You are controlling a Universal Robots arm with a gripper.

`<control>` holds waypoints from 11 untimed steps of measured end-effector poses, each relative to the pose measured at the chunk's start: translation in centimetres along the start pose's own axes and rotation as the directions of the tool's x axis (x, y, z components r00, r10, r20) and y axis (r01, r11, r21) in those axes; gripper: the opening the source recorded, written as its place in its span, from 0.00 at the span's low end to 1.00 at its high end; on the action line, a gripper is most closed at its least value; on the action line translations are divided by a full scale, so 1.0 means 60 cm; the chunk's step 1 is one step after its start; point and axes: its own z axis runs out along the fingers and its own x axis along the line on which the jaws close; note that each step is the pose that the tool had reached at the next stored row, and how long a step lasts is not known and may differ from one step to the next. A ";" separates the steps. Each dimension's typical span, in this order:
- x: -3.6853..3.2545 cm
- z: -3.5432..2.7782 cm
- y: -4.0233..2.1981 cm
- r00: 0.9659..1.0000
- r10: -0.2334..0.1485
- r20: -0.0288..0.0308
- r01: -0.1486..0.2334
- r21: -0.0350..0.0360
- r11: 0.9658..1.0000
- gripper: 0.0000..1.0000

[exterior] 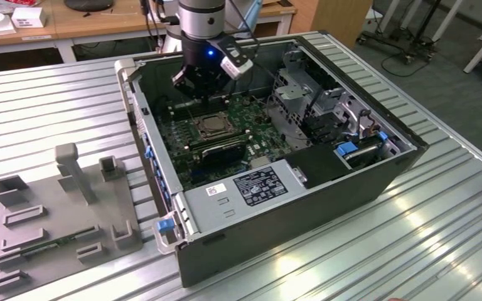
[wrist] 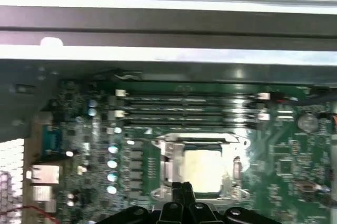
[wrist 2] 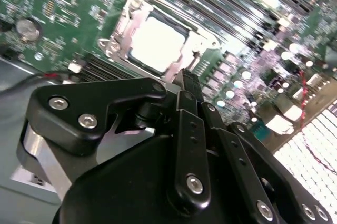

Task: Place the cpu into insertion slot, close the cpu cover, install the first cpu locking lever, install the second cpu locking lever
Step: 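Install the first cpu locking lever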

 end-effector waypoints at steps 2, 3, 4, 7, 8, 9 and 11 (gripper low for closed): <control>0.012 0.000 0.000 1.000 0.000 0.004 0.000 0.000 1.000 0.11; 0.018 0.000 0.000 1.000 0.000 0.007 0.000 0.000 1.000 0.11; 0.024 0.000 0.001 1.000 0.000 0.009 0.000 0.000 1.000 0.11; 0.038 0.000 0.001 1.000 0.000 0.014 0.000 0.000 1.000 0.11; 0.042 0.000 0.001 1.000 0.000 0.015 0.000 0.000 1.000 0.11; 0.045 0.000 0.001 1.000 0.000 0.016 0.000 0.000 1.000 0.11; 0.050 0.000 0.001 1.000 0.000 0.017 0.000 0.000 1.000 0.11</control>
